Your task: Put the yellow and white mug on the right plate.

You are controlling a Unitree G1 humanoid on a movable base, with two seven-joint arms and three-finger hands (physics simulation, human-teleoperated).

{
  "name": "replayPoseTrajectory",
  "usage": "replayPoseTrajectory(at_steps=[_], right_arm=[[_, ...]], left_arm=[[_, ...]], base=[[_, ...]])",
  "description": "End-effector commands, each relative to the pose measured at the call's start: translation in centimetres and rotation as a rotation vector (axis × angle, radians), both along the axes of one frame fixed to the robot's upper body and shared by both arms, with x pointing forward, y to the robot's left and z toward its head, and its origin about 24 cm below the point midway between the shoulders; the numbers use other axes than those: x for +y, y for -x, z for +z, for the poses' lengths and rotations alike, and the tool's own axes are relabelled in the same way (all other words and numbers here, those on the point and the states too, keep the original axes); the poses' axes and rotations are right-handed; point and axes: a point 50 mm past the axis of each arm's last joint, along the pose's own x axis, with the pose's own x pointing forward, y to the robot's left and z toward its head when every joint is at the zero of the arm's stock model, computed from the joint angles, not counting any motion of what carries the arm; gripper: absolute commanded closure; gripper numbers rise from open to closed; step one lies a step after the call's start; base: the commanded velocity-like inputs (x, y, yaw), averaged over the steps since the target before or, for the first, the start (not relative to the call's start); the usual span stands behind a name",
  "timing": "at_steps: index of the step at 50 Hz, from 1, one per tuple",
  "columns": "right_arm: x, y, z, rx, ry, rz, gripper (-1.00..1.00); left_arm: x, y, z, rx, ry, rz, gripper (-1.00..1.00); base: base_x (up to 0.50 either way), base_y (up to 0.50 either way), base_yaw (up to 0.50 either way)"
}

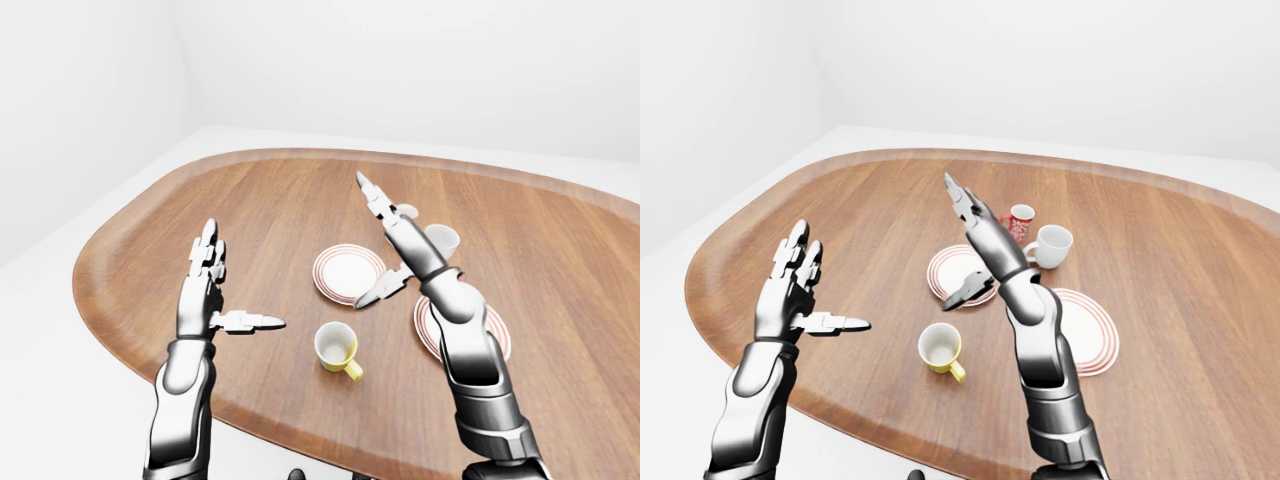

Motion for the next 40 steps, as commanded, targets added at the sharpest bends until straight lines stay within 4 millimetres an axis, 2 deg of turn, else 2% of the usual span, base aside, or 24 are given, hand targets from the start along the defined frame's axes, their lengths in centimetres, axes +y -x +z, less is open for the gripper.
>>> replayPoseTrajectory(at_steps=[1, 16, 32, 40], right_arm=[[1.0, 0.1, -0.7, 0.044, 0.118, 0.027, -1.0], [1.8, 0.5, -1.8, 0.115, 0.165, 0.088, -1.0], [2.6, -0.5, -3.4, 0.186, 0.168, 0.096, -1.0], [2.9, -0.3, -4.1, 0.203, 0.168, 0.092, -1.0]], left_arm=[[0.1, 0.0, 0.1, -0.002, -0.009, -0.002, -1.0], [0.0, 0.1, 0.2, -0.005, -0.016, -0.006, -1.0], [0.0, 0.2, 0.4, -0.014, -0.019, -0.01, -1.0], [0.0, 0.2, 0.3, -0.01, -0.017, -0.011, -1.0]], base=[[0.0, 0.0, 0.0], [0.0, 0.0, 0.0], [0.0, 0.0, 0.0], [0.0, 0.0, 0.0]])
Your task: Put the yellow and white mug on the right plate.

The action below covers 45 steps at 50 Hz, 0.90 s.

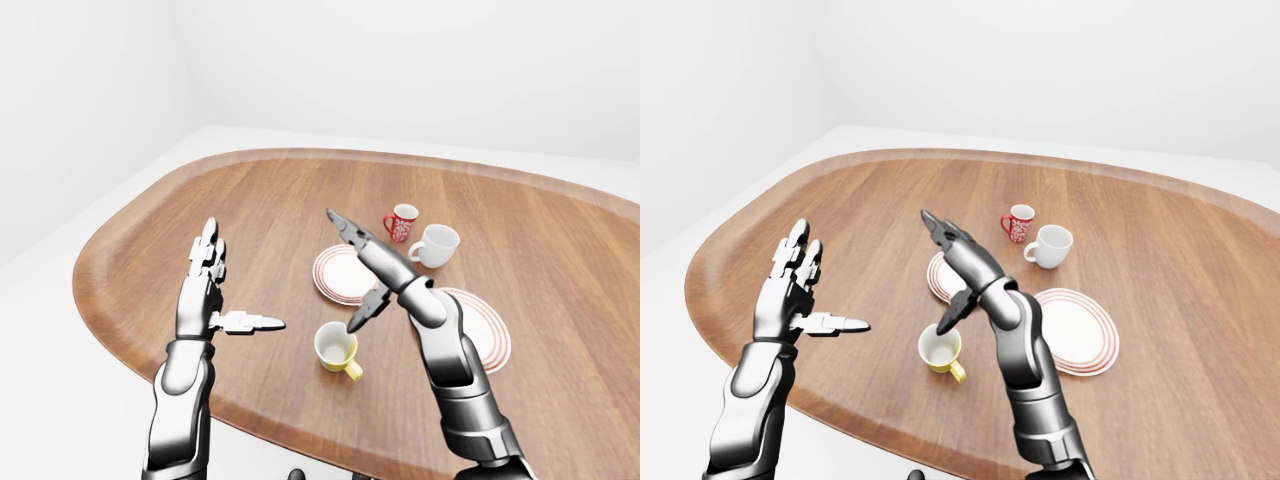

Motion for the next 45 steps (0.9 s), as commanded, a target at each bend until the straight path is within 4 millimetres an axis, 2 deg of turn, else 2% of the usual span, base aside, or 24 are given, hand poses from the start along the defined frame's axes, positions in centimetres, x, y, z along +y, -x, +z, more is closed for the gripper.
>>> replayPoseTrajectory(at_steps=[1, 19, 45], right_arm=[[0.5, 0.0, -1.1, 0.035, 0.005, -0.004, -1.0], [1.6, 0.7, -3.9, 0.103, 0.017, -0.026, -1.0], [0.9, 1.4, -6.7, 0.19, 0.045, -0.071, -1.0]], left_arm=[[0.0, 0.0, 0.0, -0.001, 0.0, -0.002, -1.0], [-0.1, 0.0, 0.0, 0.001, 0.001, -0.005, -1.0], [-0.1, 0.1, 0.0, 0.001, 0.0, -0.006, -1.0]], base=[[0.0, 0.0, 0.0], [0.0, 0.0, 0.0], [0.0, 0.0, 0.0]])
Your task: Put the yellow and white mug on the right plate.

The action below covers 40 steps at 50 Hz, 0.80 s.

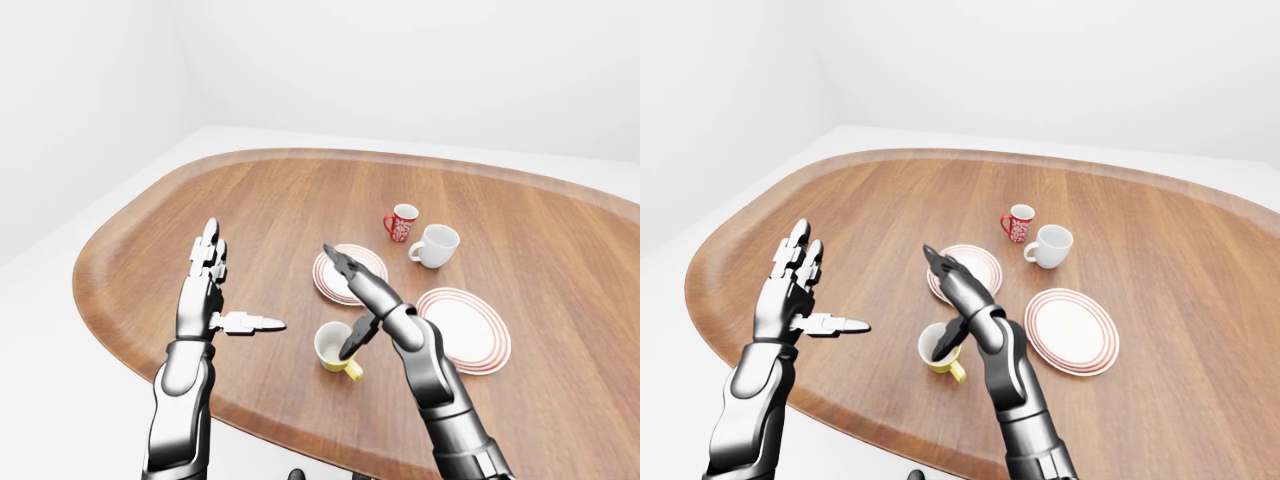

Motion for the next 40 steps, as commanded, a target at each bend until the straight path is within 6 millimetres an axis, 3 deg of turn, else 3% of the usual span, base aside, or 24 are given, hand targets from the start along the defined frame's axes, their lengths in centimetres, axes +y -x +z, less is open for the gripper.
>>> replayPoseTrajectory(at_steps=[1, 15, 40], right_arm=[[-0.2, 0.5, -1.3, 0.034, 0.014, -0.019, -1.0], [0.2, 1.5, -2.9, 0.071, 0.046, -0.027, -1.0], [-0.4, 1.0, -6.7, 0.189, 0.081, -0.098, -1.0]], left_arm=[[0.0, 0.0, 0.0, 0.002, 0.0, -0.002, -1.0], [0.0, -0.1, -0.3, 0.014, 0.0, 0.0, -1.0], [-0.2, 0.1, -0.1, 0.005, -0.002, -0.008, -1.0]], base=[[0.0, 0.0, 0.0], [0.0, 0.0, 0.0], [0.0, 0.0, 0.0]])
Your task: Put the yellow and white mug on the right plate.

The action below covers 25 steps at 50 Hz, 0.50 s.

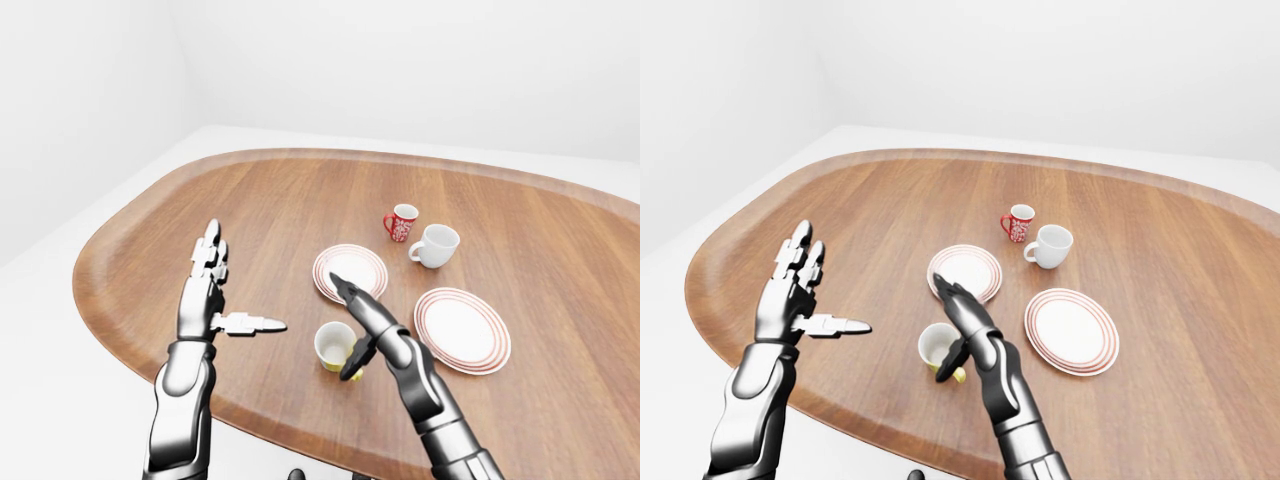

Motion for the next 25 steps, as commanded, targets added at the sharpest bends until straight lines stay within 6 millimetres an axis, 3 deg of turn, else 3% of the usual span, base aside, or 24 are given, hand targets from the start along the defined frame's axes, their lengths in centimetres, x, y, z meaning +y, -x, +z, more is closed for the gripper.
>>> replayPoseTrajectory(at_steps=[1, 25], right_arm=[[-0.3, -0.1, -1.5, 0.046, 0.019, -0.028, -1.0], [-0.1, -0.8, -2.7, 0.085, 0.041, -0.044, -1.0]], left_arm=[[-0.1, 0.1, 0.1, -0.005, -0.002, -0.004, -1.0], [-0.2, 0.2, 0.1, -0.004, -0.005, -0.008, -1.0]], base=[[0.0, 0.0, 0.0], [0.0, 0.0, 0.0]])
